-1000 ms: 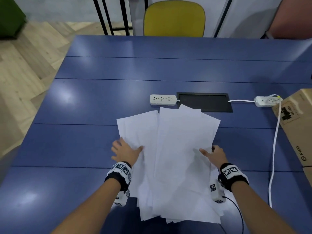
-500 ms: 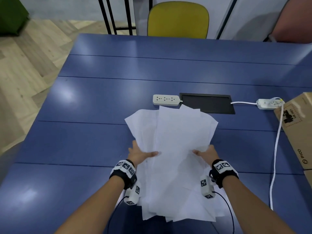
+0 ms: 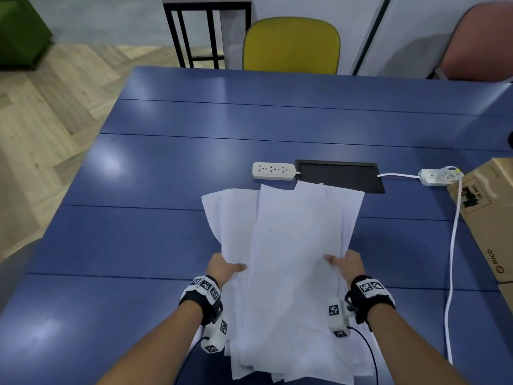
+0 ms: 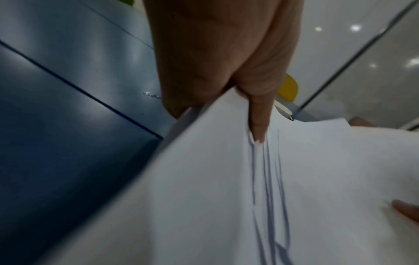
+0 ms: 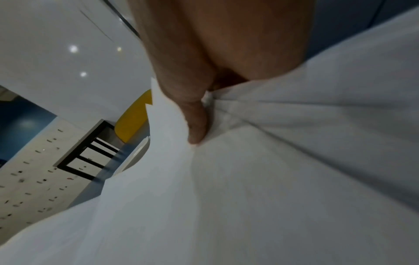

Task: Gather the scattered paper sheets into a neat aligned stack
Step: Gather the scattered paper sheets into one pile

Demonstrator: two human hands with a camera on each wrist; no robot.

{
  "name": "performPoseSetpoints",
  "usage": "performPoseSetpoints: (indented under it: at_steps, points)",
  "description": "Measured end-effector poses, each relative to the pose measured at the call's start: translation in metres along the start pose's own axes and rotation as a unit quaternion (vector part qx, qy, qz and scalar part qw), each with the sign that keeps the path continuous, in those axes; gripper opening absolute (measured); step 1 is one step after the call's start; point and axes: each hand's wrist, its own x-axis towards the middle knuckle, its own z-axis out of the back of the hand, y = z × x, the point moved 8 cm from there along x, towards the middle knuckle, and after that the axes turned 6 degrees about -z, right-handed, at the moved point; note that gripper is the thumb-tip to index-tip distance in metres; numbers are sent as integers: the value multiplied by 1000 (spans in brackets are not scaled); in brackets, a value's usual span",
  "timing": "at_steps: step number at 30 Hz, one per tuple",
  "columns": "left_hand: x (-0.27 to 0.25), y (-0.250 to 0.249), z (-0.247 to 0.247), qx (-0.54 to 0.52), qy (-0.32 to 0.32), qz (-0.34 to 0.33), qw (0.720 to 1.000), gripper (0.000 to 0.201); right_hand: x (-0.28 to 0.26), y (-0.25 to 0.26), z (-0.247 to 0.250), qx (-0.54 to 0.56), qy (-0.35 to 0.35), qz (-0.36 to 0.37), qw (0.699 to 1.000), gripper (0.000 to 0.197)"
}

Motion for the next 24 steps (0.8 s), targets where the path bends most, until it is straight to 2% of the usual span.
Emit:
performPoseSetpoints:
  at_steps: [3,7,11,16,18,20,24]
  points:
    - [-11,-15,5,25,-35,-29,999,21,5,-17,13,4,-45,-36,998,39]
    - [-18,-26,24,10,-64,-44,997,28,2,-26,42,7,-115,-52,992,38]
    - [-10,-24,65,-17,-71,-46,996,18,-6,-29,86,-19,-187,-60,980,48]
    - [-13,-54,118,-52,-24,-90,994,39,-5,-36,137,-57,-217,-78,971,42]
    - [-18,-70,137,-56,18,-110,992,57,-7,-35,150,-71,-217,-77,971,35]
    - [-22,-84,148,-51,63,-128,988,70,-7,-31,154,-77,-215,-64,972,28]
    - [-23,-99,138,-57,115,-123,984,74,-15,-17,133,-84,-195,-34,977,26]
